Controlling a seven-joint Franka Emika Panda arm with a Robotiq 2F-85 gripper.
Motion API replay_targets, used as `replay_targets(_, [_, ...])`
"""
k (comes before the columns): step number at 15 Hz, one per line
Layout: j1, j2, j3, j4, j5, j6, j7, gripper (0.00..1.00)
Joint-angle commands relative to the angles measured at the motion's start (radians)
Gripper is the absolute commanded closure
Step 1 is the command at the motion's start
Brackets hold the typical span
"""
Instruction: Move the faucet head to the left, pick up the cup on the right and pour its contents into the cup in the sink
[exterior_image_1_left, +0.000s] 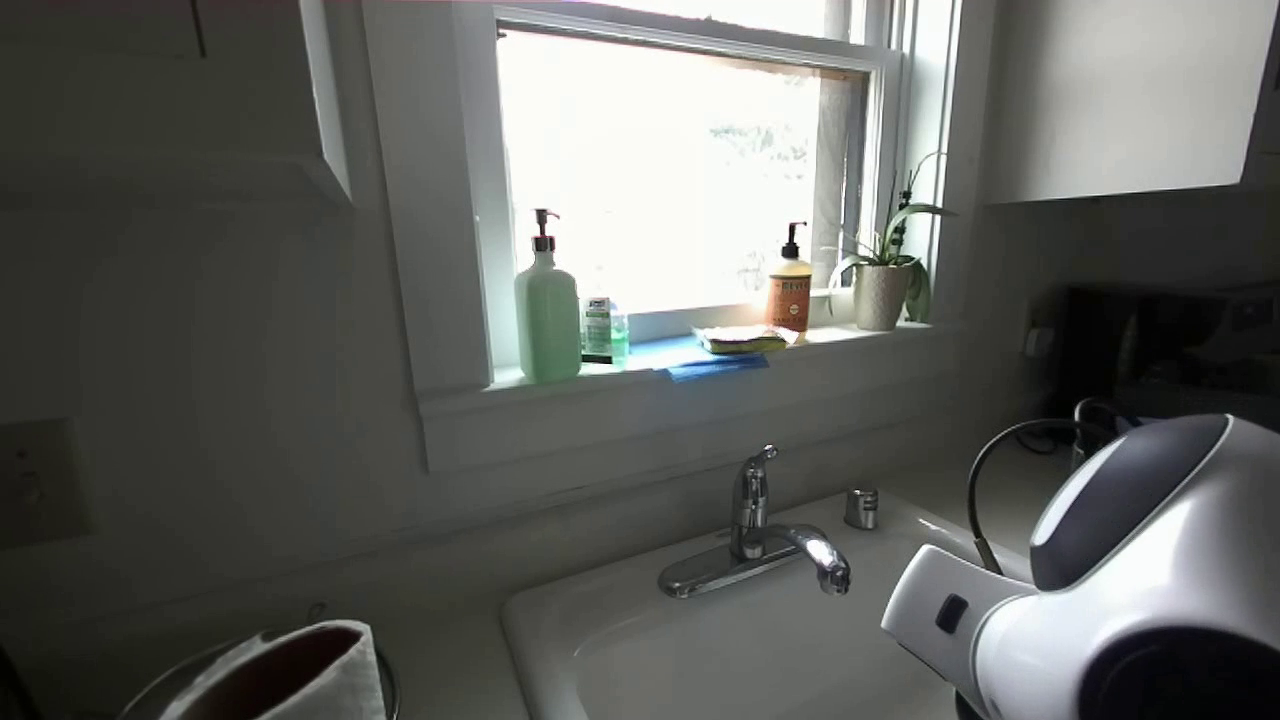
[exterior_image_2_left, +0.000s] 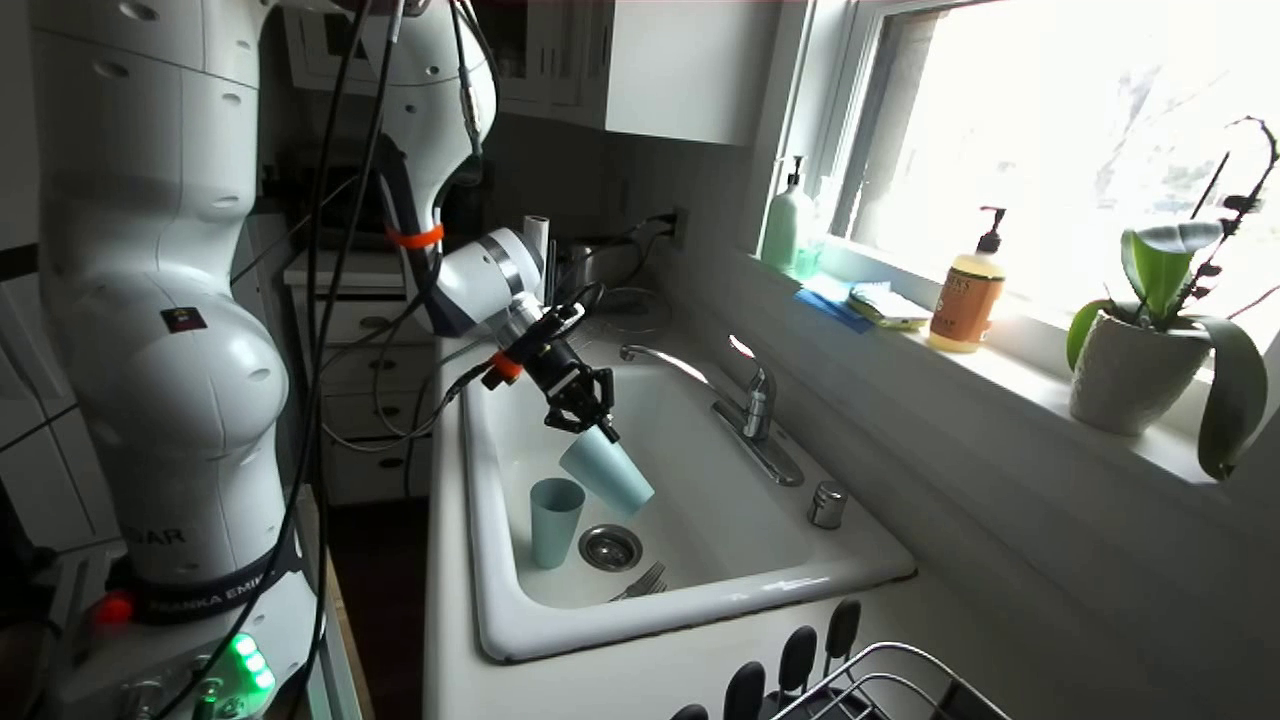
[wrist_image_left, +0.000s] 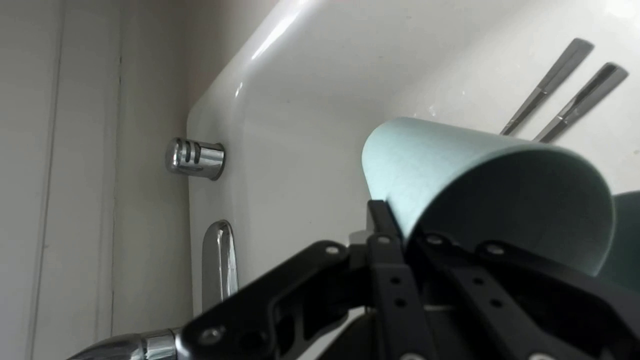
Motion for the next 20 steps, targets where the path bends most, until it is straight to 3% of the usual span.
replay_targets(1, [0.023, 0.016, 0.017, 0.0, -0.061, -0.078, 0.06, 0.99])
replay_targets(20, [0.064, 0.076, 0.076, 0.018, -0.148, -0.259, 0.161, 0.99])
